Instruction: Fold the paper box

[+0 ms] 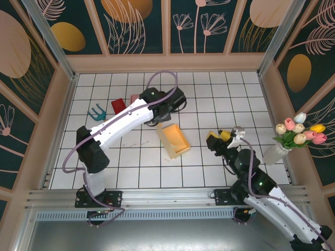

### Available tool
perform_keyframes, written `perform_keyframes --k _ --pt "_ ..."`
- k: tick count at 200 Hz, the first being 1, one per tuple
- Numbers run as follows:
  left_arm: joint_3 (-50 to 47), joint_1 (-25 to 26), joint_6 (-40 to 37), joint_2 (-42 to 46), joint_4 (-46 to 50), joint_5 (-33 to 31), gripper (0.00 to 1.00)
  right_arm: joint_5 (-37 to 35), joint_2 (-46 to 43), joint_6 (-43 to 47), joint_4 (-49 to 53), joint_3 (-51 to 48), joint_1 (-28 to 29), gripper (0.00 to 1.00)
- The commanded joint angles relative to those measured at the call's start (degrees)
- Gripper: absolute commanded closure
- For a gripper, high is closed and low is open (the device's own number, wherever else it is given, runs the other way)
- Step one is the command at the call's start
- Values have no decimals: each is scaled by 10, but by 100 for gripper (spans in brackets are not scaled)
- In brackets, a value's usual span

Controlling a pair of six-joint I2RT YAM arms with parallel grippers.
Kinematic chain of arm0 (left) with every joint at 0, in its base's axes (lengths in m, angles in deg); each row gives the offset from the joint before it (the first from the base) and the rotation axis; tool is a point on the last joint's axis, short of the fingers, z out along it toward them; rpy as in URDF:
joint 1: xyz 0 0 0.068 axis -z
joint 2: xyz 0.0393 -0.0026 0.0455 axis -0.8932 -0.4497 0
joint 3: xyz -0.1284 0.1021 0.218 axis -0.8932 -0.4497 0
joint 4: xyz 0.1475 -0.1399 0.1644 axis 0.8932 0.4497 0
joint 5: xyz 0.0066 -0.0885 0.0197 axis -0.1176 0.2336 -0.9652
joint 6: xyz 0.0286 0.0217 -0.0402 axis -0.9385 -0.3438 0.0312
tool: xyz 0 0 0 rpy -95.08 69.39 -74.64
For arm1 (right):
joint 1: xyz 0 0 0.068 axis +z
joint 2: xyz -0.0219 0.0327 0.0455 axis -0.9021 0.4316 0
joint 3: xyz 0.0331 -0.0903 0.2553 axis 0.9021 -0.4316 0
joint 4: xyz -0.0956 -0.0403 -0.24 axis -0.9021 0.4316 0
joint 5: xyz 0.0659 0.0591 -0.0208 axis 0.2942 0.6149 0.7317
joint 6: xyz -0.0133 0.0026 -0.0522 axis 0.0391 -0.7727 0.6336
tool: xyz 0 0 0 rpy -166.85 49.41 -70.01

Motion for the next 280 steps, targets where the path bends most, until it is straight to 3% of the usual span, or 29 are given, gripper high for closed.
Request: perform_keyframes --k 1,35,47,55,68,77,108,137,165,190,208,245,255,280 --pt "-53 5 138 14 24 67 41 -11 1 0 -9 -3 -2 39" --pt "-101 6 116 31 -49 88 42 -17 11 4 -13 -3 -3 39" --pt "-112 5 112 34 -61 86 48 -16 16 5 -14 -3 -3 39" --pt "-115 5 109 36 -63 83 59 -16 19 5 -15 -4 -2 39" --pt "-114 6 97 34 -61 71 89 -15 21 4 -16 -3 -3 39" --pt "-105 6 88 32 -52 54 100 -13 24 5 -18 -4 -2 39" --pt "-39 6 -6 13 -28 -20 100 4 33 7 -25 -4 -3 39" --pt "-4 6 -327 21 -158 25 100 27 53 28 -41 -3 -3 39" --pt "31 7 -571 30 -179 -8 100 50 87 60 -58 15 -3 37" --pt "-74 11 -755 57 -240 -72 100 58 113 113 -91 32 -4 37" --pt "-145 11 -860 76 -301 -38 100 77 136 180 -132 37 -3 38" --pt "-138 10 -946 113 -321 101 100 168 211 408 -290 20 -27 37" --pt "-137 10 -955 125 -326 128 100 236 247 450 -330 22 -67 37" --pt "-162 10 -970 150 -333 155 100 502 348 468 -404 37 -236 38"
